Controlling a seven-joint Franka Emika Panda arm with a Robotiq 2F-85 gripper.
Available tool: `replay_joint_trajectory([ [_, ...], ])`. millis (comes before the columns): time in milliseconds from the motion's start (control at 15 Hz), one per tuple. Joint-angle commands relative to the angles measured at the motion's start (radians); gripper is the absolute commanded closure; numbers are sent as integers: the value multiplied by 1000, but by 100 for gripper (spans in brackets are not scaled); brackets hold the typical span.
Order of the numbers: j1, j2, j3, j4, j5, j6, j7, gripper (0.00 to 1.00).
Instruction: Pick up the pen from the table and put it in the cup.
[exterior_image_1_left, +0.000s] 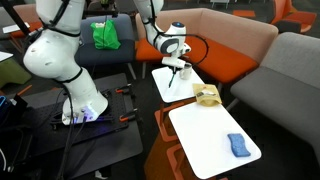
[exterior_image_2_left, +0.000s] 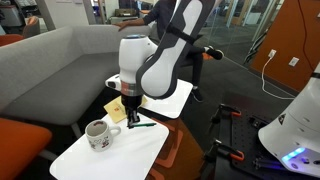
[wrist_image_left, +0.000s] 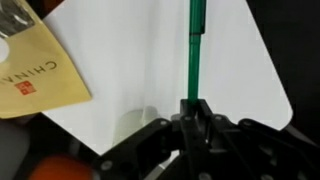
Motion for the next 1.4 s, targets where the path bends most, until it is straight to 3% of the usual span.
replay_joint_trajectory([
  [0, -163, 12, 156, -48, 23, 151, -132, 97],
  [200, -340, 91, 323, -27, -1, 196, -230, 97],
  [533, -513, 166, 460, -4, -35, 152, -333, 97],
  [1000, -606, 300, 595, 127, -85, 72, -449, 97],
  [1333, -579, 358, 625, 254, -53, -79, -553, 97],
])
